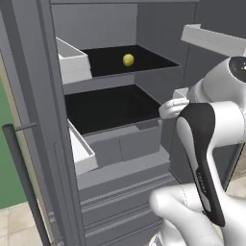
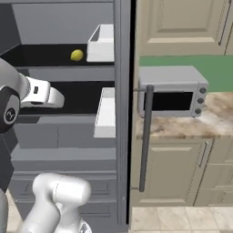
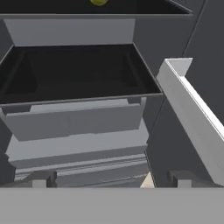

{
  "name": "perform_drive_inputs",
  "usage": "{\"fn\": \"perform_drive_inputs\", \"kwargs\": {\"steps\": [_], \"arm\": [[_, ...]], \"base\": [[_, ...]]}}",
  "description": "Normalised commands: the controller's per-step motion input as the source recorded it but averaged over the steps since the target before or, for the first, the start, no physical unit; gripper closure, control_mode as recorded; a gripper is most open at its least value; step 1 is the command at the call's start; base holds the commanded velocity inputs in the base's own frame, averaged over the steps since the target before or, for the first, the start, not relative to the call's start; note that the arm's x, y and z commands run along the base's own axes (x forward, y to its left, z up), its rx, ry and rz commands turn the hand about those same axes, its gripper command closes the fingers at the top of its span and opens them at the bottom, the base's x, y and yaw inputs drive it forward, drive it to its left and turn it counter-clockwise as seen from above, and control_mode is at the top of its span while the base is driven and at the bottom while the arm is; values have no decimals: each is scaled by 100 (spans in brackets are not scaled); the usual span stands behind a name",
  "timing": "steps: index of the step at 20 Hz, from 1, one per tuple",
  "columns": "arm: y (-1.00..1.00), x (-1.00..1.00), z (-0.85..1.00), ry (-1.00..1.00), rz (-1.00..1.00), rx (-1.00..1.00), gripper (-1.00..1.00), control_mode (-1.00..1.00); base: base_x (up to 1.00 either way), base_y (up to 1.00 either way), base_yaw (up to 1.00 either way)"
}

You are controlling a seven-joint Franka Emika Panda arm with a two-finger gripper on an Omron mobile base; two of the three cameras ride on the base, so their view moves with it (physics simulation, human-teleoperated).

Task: Grab the onion and lemon from the fridge, place them in the blender, close the lid, and turn on the blender to create a marinade.

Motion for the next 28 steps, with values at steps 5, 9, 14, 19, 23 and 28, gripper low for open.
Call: {"fn": "perform_drive_inputs", "kwargs": {"steps": [5,9,14,19,23,28], "arm": [[0,0,0,0,0,0,-100,100],[0,0,0,0,0,0,-100,100],[7,27,25,0,-3,0,-100,-100],[17,61,47,0,-10,0,-100,-100],[28,84,35,0,-11,0,-100,-100],[10,90,13,1,-9,0,-100,-100]], "base": [[45,9,0],[46,6,0],[17,2,-1],[0,0,0],[0,0,0],[0,0,0]]}}
